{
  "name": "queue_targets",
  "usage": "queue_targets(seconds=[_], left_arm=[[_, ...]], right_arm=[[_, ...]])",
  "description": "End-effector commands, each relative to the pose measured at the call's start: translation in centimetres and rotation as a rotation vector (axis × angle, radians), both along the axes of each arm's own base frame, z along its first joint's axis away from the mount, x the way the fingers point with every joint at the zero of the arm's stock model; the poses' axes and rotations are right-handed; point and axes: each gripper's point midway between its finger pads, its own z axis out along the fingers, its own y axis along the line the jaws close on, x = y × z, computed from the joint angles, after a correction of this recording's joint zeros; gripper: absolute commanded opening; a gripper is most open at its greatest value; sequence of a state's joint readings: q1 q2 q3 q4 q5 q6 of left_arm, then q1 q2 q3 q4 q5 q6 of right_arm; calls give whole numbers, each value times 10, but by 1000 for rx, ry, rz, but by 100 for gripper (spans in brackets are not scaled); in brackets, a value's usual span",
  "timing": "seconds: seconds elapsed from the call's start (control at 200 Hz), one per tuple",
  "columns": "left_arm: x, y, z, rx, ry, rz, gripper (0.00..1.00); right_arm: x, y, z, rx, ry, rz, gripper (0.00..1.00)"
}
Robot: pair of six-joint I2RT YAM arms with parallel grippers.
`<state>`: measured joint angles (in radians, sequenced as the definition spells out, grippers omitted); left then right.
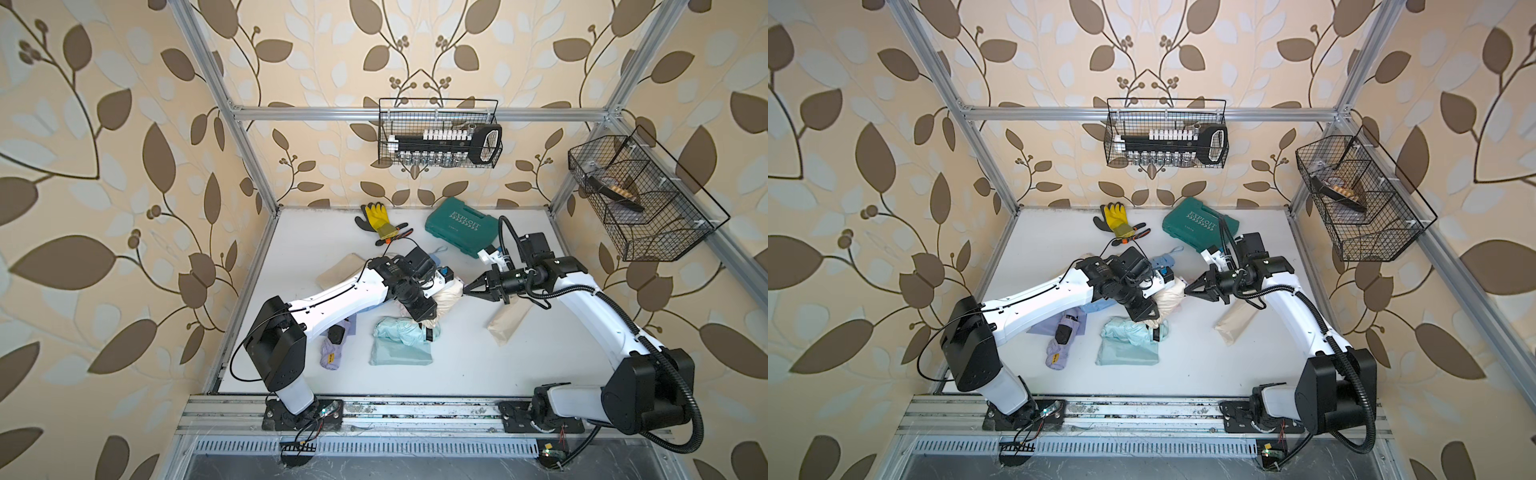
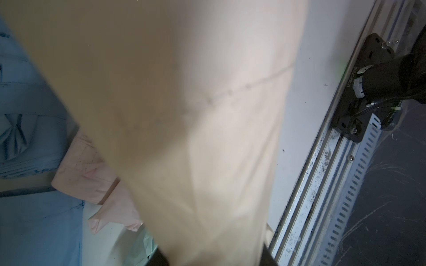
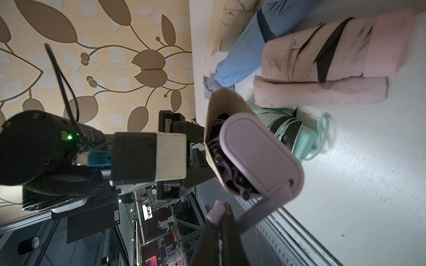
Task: Take umbrellas out of sleeves
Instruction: Place the umbrella at the center of the board.
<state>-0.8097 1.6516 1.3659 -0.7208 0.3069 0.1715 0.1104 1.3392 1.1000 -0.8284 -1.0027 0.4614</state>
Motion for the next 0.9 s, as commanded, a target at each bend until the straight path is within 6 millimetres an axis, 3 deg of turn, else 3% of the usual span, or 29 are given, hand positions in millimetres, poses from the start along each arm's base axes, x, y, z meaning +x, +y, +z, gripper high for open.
queue_targets(seconds=[0.0, 0.125, 0.35, 0.48, 0.565, 0.78, 0.895], left_arm=[[14, -13, 20, -93, -43, 21, 34], [9, -13, 11, -98, -20, 19, 38], [1, -27, -5, -126, 85, -6, 55], [-5, -38, -24, -133, 172, -20, 71], [-12, -43, -36, -126, 205, -37, 74], [-22, -50, -52, -108, 254, -50, 76], [-24, -46, -52, -96, 254, -41, 76]], right_arm=[[8, -11, 23, -8, -37, -62, 0], [20, -14, 40, -7, -79, -99, 0], [28, -21, 38, -32, -73, -140, 0], [29, -28, 36, -49, -73, -165, 0], [30, -33, 35, -57, -75, -184, 0], [27, -44, -7, -137, 22, -192, 0], [30, -48, -10, -146, 2, -219, 0]])
